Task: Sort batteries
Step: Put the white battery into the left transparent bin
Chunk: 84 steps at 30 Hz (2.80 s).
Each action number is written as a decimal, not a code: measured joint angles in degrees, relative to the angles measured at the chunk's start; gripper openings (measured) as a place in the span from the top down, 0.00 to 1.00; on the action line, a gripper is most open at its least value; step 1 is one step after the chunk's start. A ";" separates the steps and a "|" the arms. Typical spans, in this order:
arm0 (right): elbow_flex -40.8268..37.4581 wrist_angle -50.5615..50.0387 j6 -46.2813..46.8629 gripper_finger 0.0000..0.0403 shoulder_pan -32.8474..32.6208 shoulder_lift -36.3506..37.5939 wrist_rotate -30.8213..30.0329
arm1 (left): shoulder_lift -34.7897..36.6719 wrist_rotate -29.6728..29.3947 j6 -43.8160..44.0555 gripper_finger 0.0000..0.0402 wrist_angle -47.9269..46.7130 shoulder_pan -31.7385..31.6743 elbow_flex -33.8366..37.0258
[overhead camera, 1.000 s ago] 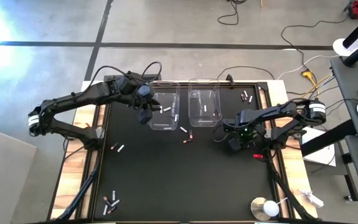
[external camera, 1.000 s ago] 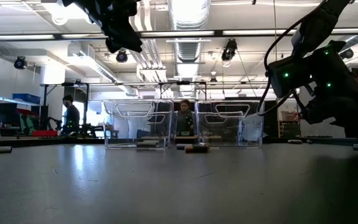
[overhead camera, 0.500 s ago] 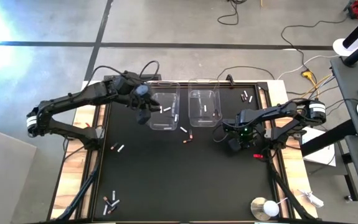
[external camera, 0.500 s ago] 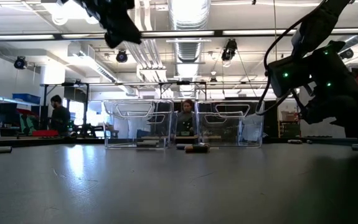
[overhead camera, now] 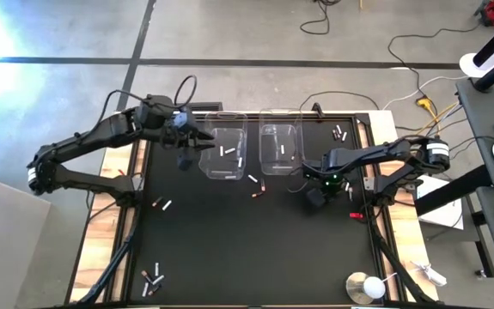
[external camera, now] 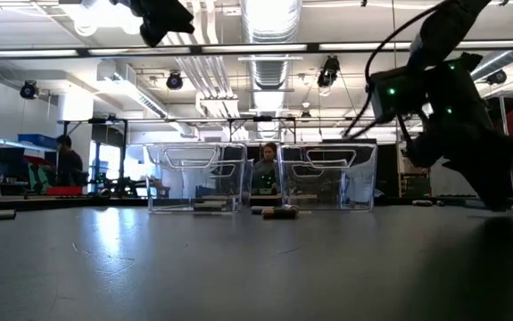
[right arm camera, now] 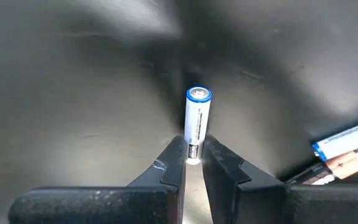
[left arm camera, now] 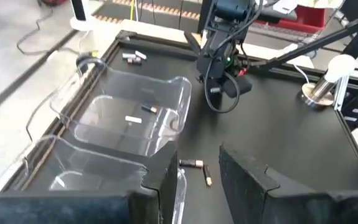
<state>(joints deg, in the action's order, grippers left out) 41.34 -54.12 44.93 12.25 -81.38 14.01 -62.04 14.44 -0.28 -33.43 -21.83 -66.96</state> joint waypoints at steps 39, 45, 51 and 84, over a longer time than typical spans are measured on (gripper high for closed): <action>46.75 25.73 -11.89 0.92 -4.50 -6.80 -7.57 | -0.77 9.52 33.83 0.48 68.86 -0.01 30.48; 51.08 26.12 -12.57 0.92 -4.31 -9.79 -6.10 | -5.44 12.34 33.79 0.48 69.05 -0.01 27.06; 52.26 26.61 -11.34 0.92 -4.10 -11.15 -6.08 | -9.81 15.45 32.40 0.49 69.00 -0.01 24.03; 52.79 26.64 -10.21 0.81 -4.11 -10.90 -6.57 | -12.50 16.24 32.45 0.96 68.50 -0.23 22.56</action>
<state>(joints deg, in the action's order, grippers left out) 94.13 -27.47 34.73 8.14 -92.28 7.44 -74.54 30.68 32.16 35.07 -22.06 -44.40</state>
